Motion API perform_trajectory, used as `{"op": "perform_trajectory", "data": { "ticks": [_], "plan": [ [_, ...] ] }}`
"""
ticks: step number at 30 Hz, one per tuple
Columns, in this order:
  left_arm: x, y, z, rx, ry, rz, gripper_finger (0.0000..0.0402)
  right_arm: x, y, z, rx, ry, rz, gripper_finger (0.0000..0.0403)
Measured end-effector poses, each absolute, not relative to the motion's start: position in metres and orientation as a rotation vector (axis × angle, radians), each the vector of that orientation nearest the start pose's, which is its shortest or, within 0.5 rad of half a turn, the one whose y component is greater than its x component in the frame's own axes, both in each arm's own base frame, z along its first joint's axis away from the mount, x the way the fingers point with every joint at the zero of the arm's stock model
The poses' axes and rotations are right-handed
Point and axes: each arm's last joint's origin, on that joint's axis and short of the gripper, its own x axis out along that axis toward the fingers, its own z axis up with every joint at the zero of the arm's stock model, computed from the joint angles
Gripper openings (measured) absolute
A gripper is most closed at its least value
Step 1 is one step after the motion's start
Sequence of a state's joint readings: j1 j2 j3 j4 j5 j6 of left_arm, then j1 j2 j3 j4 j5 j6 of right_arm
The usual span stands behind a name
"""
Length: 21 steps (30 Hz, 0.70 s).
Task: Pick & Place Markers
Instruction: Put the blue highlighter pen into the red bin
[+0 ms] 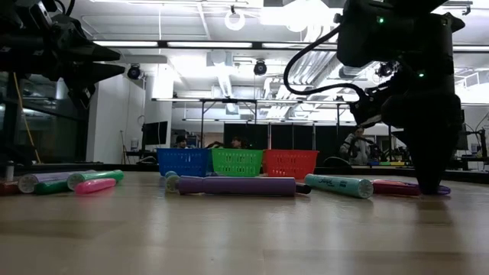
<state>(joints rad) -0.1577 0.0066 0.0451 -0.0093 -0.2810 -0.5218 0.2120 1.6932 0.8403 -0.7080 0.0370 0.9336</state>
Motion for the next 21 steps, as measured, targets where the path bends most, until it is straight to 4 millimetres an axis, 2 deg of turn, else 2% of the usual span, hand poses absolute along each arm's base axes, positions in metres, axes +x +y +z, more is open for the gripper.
{"op": "perform_trajectory", "data": {
  "ticks": [11, 21],
  "plan": [
    [0.0941, -0.0068, 0.1774, -0.528, -0.06, 0.113, 0.0115, 0.2544, 0.0562, 0.121, 0.529, 1.465, -0.585, 0.0158],
    [0.0941, -0.0068, 0.1775, -0.528, -0.06, 0.113, 0.0115, 0.2549, 0.0562, 0.121, 0.562, 1.461, -0.597, 0.0077]
  ]
}}
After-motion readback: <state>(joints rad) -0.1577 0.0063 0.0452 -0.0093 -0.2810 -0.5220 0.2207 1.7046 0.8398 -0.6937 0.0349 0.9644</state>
